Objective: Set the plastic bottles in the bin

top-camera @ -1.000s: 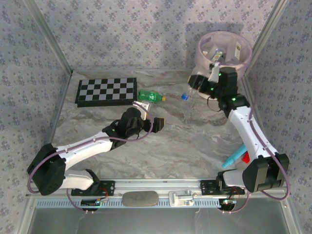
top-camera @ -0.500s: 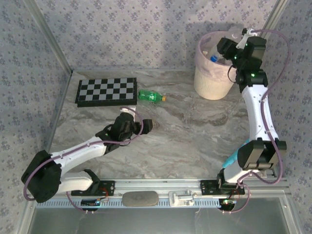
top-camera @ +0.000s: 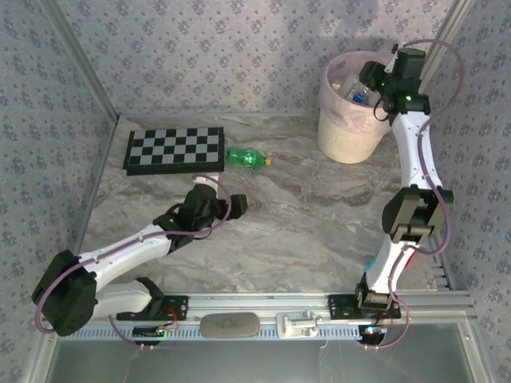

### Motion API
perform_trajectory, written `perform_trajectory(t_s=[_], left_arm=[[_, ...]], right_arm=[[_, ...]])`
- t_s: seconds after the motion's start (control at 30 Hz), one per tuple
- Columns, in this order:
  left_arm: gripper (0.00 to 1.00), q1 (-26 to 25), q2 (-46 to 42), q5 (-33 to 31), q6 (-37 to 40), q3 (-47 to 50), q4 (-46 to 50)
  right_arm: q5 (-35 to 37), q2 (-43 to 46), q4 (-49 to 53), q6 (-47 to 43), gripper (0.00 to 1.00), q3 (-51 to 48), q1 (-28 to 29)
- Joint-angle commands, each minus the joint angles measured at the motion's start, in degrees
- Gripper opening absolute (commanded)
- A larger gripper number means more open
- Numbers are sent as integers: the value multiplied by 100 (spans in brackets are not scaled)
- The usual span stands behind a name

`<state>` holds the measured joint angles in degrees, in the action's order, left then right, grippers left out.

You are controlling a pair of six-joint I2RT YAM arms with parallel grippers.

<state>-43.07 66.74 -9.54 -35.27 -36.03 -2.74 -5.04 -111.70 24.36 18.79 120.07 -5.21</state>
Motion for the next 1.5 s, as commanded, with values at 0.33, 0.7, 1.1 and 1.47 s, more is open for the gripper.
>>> perform_trajectory(t_s=[0.33, 0.7, 1.1, 1.47], left_arm=[[100, 124, -482, -207, -71, -8, 309], [100, 487, -161, -102, 417, -519, 286], [100, 1004, 122, 240, 512, -889, 347], [100, 1910, -495, 435, -15, -321, 590]], right_arm=[[73, -1009, 1480, -160, 61, 1456, 89], [263, 91, 1274, -476, 100, 1328, 95], [-595, 2296, 214, -814, 100, -1407, 780], [-1142, 2846, -15, -1175, 100, -3427, 2373]])
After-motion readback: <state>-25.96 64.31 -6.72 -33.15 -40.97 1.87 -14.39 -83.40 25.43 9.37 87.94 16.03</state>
